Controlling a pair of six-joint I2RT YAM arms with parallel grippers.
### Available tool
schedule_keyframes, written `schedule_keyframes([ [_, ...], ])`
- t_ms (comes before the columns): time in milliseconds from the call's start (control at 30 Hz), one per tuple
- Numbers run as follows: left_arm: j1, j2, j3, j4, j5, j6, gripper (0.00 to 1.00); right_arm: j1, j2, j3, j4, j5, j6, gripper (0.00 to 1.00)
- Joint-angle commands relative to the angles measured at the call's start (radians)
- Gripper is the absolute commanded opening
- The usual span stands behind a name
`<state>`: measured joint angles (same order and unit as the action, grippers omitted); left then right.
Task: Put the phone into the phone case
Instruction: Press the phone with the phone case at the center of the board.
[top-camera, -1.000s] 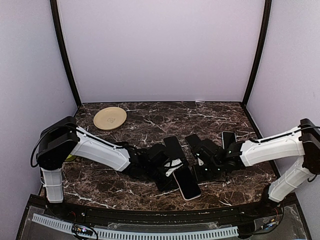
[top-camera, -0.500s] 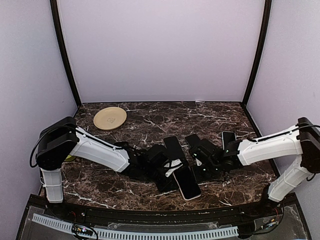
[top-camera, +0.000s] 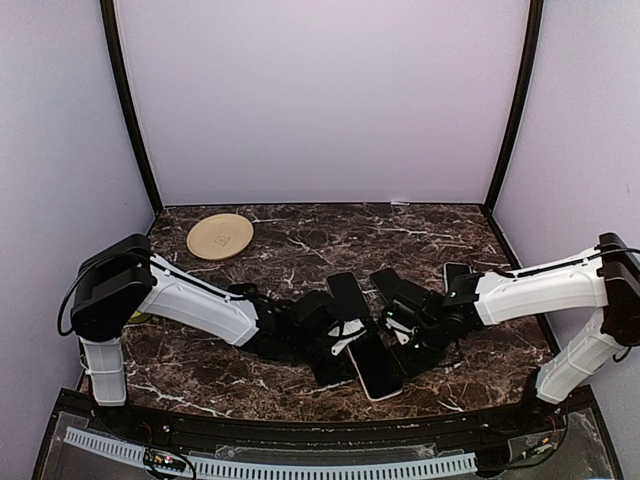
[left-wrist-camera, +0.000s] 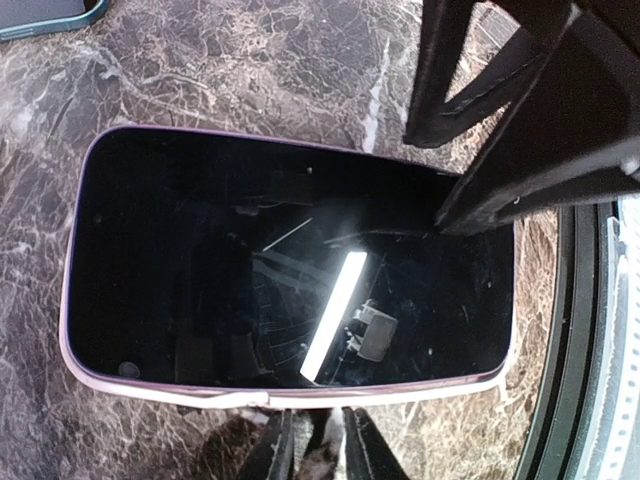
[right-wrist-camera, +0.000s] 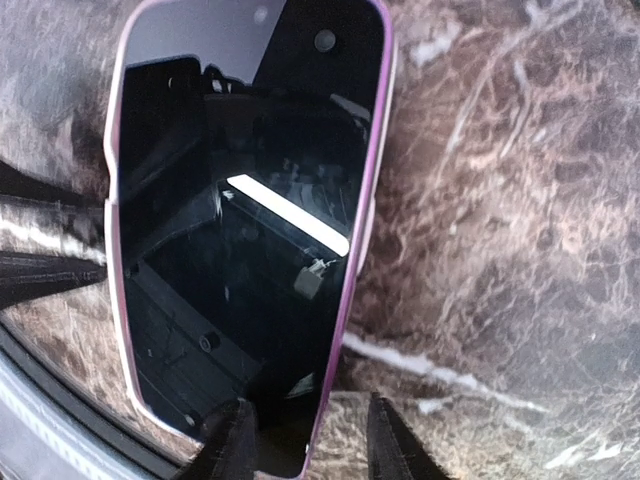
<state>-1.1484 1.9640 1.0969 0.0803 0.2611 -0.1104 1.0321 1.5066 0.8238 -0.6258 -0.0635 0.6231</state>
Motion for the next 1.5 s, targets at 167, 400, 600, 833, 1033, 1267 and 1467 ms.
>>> schedule_keyframes([
  [167, -0.024, -0.033, -0.024, -0.018, -0.001, 0.024, 0.21, 0.000, -0.064, -0.100, 0.052, -0.088, 0.059, 0.20],
  [400, -0.025, -0.032, -0.026, -0.008, 0.010, 0.022, 0.21, 0.042, 0.010, -0.140, 0.135, -0.099, 0.083, 0.05],
  [600, -0.025, -0.059, -0.054, 0.044, 0.006, 0.025, 0.21, 0.098, 0.099, -0.162, 0.163, -0.108, 0.104, 0.00],
  [833, -0.025, -0.062, -0.056, 0.047, 0.000, 0.029, 0.21, 0.123, 0.147, -0.130, 0.108, -0.073, 0.099, 0.00],
  [1033, -0.024, -0.101, -0.058, 0.029, -0.048, 0.048, 0.21, 0.123, 0.081, 0.008, -0.051, 0.052, 0.074, 0.03],
  [1267, 0.002, -0.168, -0.064, -0.024, -0.132, 0.031, 0.21, 0.124, 0.007, 0.128, -0.112, 0.220, 0.081, 0.40],
  [1467, 0.050, -0.233, -0.106, -0.045, -0.188, -0.030, 0.23, 0.128, 0.024, 0.118, -0.004, 0.205, 0.115, 0.89],
])
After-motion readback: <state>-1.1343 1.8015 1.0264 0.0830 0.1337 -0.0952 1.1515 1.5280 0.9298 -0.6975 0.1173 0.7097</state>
